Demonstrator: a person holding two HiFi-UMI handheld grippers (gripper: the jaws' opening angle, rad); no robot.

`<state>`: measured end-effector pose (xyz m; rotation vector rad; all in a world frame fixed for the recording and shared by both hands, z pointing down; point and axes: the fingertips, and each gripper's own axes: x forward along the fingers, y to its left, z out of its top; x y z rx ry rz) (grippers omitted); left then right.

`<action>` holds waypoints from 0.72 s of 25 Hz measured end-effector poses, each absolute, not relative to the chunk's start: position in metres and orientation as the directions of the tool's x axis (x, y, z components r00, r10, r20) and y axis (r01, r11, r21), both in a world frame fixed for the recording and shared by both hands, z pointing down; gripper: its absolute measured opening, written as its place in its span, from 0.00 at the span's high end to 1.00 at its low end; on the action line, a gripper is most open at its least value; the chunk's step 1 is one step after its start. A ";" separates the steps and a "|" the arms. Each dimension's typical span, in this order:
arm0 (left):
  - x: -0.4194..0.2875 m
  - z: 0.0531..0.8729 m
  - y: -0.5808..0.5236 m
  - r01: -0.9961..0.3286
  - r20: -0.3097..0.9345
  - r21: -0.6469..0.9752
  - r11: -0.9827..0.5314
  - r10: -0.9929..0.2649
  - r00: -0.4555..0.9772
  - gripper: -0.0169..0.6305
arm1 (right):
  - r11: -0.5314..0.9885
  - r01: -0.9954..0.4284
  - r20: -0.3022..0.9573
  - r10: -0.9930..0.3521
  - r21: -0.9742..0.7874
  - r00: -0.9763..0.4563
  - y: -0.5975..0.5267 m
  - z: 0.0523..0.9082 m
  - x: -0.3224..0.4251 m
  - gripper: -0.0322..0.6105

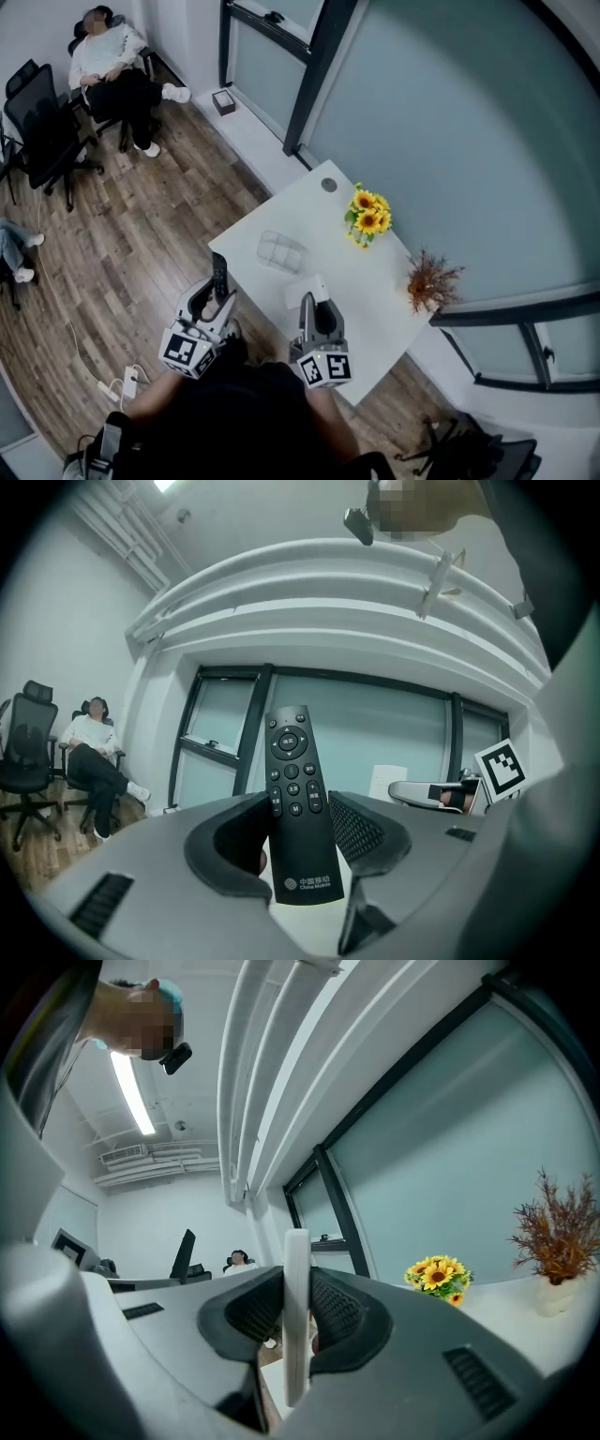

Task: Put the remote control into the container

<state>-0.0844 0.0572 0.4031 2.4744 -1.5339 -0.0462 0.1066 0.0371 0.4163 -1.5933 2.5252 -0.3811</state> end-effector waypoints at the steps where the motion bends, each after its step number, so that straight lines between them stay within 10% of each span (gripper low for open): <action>1: -0.090 0.401 0.056 -0.877 0.089 0.214 -0.430 -0.886 0.456 0.66 | 0.406 -0.870 0.023 -0.903 -0.279 -0.429 0.036 0.415 0.102 0.82; 18: -0.110 0.400 0.003 -0.850 0.068 0.227 -0.475 -0.863 0.501 0.66 | 0.345 -0.896 0.025 -0.930 -0.281 -0.366 -0.024 0.423 0.084 0.82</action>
